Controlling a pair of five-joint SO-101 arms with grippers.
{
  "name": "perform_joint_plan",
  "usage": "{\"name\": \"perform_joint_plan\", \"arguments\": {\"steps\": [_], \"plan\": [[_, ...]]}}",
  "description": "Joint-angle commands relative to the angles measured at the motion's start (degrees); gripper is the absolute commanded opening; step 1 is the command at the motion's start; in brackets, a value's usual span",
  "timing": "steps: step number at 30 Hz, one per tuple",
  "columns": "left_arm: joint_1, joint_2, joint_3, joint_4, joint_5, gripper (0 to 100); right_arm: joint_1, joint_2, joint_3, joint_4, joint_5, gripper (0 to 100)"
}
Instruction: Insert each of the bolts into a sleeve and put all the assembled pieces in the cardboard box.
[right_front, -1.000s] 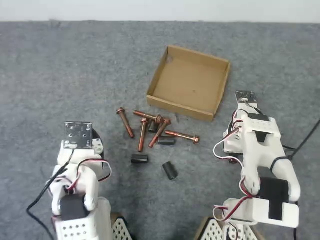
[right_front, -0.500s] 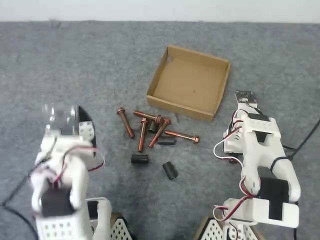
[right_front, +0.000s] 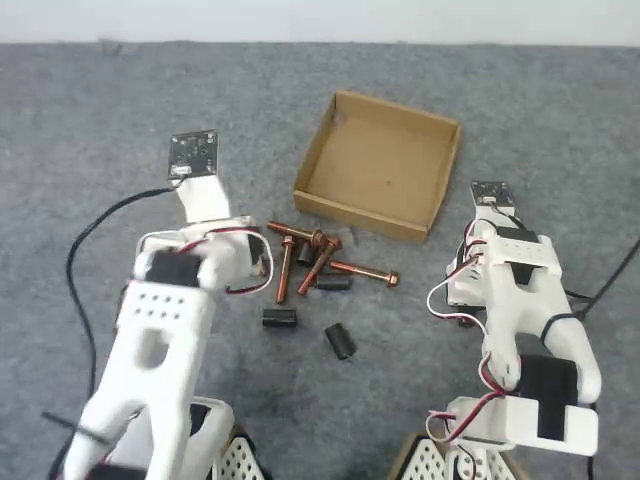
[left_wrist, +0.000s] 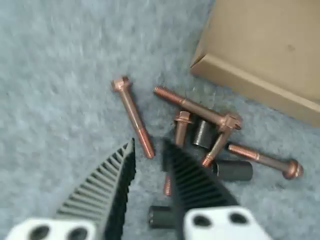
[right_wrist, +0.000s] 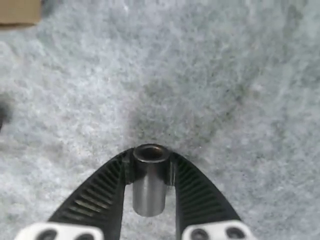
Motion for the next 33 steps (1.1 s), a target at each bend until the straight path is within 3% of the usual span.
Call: {"name": "perform_joint_plan", "arguments": {"steps": [1,7,22,29,33], "plan": [[0.2,6.0,-3.4,-6.0,6.7,16,0.0,0.1,-2.7,-1.2,1.1,0.6],[0.2,13.0,-3.7,-10.8,7.1,16,0.0,0.1,-2.7,-1.2,1.1,0.6],[-4.0,37.5,-16.3,-10.9,10.2,16,0.0,0.1,-2.7,-1.2,1.1,0.6],[-4.9,45.2,-25.5,-7.0,10.3,5,-0.1,0.1,-2.7,-1.2,1.1,0.6],[-4.8,51.3,-33.0,-0.6,10.2,5,-0.8,0.1,-2.7,-1.2,1.1,0.6]]}}
